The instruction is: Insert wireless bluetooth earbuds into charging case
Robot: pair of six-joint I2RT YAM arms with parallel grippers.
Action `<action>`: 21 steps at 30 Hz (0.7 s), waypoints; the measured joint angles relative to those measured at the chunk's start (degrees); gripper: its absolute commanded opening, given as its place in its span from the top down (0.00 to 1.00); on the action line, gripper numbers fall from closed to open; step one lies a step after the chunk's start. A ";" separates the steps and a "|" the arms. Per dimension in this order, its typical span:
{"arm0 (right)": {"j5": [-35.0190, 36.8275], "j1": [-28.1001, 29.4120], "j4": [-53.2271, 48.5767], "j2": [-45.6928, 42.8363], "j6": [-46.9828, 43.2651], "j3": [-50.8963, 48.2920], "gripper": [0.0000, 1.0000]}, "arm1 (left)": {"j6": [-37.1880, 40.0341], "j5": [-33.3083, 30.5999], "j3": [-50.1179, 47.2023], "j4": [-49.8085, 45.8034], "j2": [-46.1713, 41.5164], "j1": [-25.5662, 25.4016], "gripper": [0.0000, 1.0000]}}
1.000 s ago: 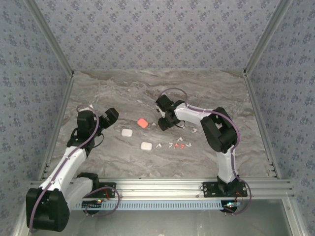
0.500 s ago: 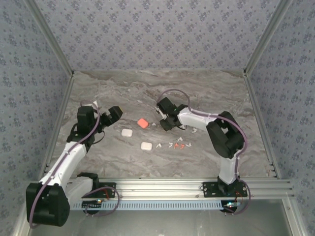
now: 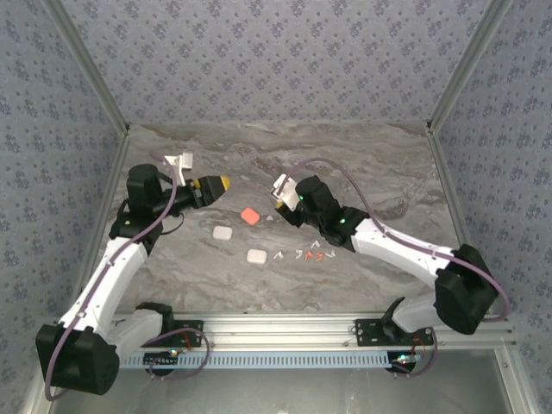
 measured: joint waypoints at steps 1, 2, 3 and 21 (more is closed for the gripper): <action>-0.31 0.42 0.66 -1.01 -0.90 -0.07 0.55 | 0.11 0.66 0.11 0.02 0.07 -0.94 0.34; -0.61 0.81 1.33 -1.68 -1.60 -0.07 0.56 | 0.31 1.09 0.24 0.02 0.11 -1.75 0.35; -0.83 1.29 2.10 -2.43 -2.43 -0.04 0.56 | 0.55 1.66 0.52 0.04 0.22 -2.84 0.35; -4.98 4.57 3.28 -3.93 -7.65 0.63 0.56 | 5.25 3.26 6.54 -0.59 9.14 -12.87 0.39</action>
